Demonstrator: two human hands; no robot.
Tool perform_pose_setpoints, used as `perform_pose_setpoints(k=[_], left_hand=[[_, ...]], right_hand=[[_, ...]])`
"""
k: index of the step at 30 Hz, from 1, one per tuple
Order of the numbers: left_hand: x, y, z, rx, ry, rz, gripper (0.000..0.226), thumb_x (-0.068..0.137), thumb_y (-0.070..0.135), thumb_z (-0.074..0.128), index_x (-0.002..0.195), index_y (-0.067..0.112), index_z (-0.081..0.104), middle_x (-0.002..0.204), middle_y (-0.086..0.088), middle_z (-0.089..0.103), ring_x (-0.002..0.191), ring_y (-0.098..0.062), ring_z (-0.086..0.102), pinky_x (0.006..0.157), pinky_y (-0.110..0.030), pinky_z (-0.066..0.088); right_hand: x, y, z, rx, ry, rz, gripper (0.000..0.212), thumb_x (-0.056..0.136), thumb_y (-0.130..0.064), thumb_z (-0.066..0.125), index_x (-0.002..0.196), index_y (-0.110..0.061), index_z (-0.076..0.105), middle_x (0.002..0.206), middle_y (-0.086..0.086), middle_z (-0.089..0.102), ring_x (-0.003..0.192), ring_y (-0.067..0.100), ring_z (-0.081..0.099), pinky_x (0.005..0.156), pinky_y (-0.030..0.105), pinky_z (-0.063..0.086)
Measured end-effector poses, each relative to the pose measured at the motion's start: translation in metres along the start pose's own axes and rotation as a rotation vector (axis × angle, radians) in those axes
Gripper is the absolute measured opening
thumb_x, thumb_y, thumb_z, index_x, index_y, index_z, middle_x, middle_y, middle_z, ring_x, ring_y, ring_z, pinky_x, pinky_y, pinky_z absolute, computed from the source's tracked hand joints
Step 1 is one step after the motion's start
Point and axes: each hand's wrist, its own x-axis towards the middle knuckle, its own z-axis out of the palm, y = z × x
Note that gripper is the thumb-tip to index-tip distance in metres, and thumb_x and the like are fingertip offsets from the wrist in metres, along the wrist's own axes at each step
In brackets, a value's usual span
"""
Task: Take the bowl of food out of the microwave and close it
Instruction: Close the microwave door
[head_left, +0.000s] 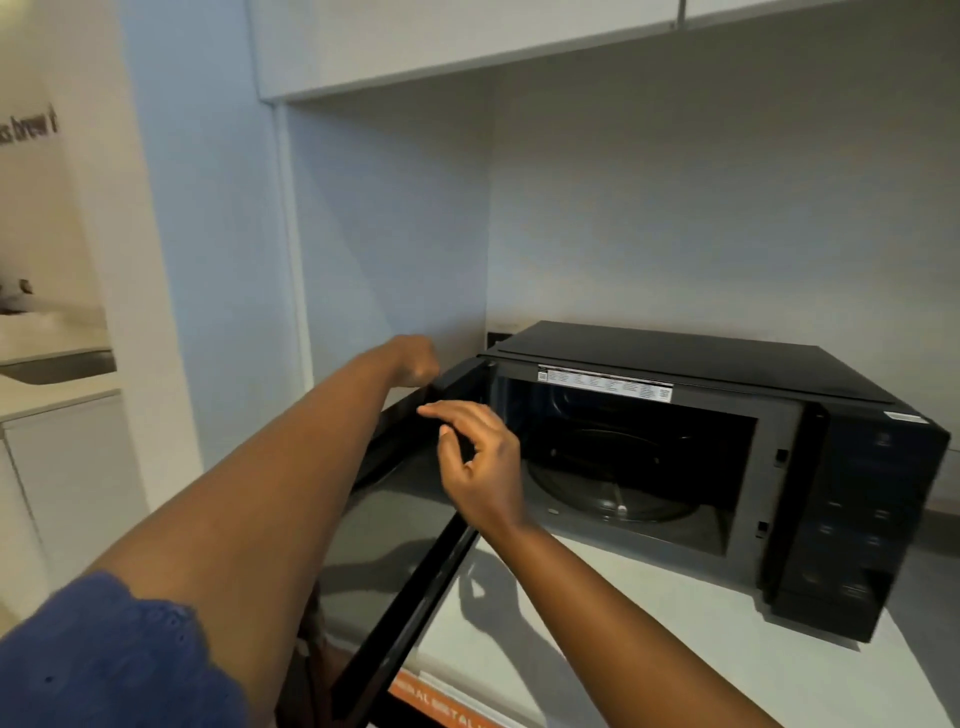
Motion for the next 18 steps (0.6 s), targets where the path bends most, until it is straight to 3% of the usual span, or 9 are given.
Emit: perform_pose_setpoints(k=[4,8,12,18], left_hand=[[-0.008,-0.013,-0.009,-0.034,-0.145,0.004,0.04,0.096,0.002,0.031,0.129,0.002,0.054,0.14,-0.012,0.051,0.127,-0.026,0.05,0.104,-0.041,0.044],[-0.011,-0.014,-0.01,-0.035,-0.164,0.017,0.037,0.094,0.005,0.04,0.128,0.002,0.055,0.137,-0.012,0.053,0.124,-0.024,0.051,0.093,-0.035,0.047],[-0.009,-0.015,-0.01,0.056,-0.186,0.045,0.043,0.093,-0.002,0.038,0.132,0.009,0.053,0.14,-0.012,0.049,0.125,-0.031,0.048,0.102,-0.039,0.046],[-0.012,-0.006,-0.014,0.083,-0.253,0.031,0.041,0.096,0.007,0.039,0.136,0.008,0.048,0.143,-0.008,0.048,0.127,-0.021,0.048,0.105,-0.037,0.044]], right_hand=[[-0.001,-0.012,0.019,0.018,-0.165,-0.047,0.027,0.082,-0.009,0.048,0.102,-0.013,0.066,0.104,0.006,0.07,0.105,0.013,0.058,0.094,0.021,0.044],[-0.002,-0.017,0.028,-0.005,-0.31,-0.084,0.029,0.085,-0.013,0.047,0.107,-0.011,0.064,0.111,0.007,0.068,0.113,0.015,0.056,0.103,0.024,0.037],[-0.004,-0.018,0.026,-0.007,-0.326,-0.079,0.029,0.086,-0.012,0.047,0.108,-0.011,0.064,0.113,0.007,0.068,0.114,0.014,0.056,0.109,0.028,0.033],[-0.002,-0.018,0.017,0.006,-0.28,-0.058,0.025,0.086,-0.013,0.047,0.099,-0.011,0.068,0.104,0.005,0.072,0.105,0.013,0.061,0.102,0.024,0.038]])
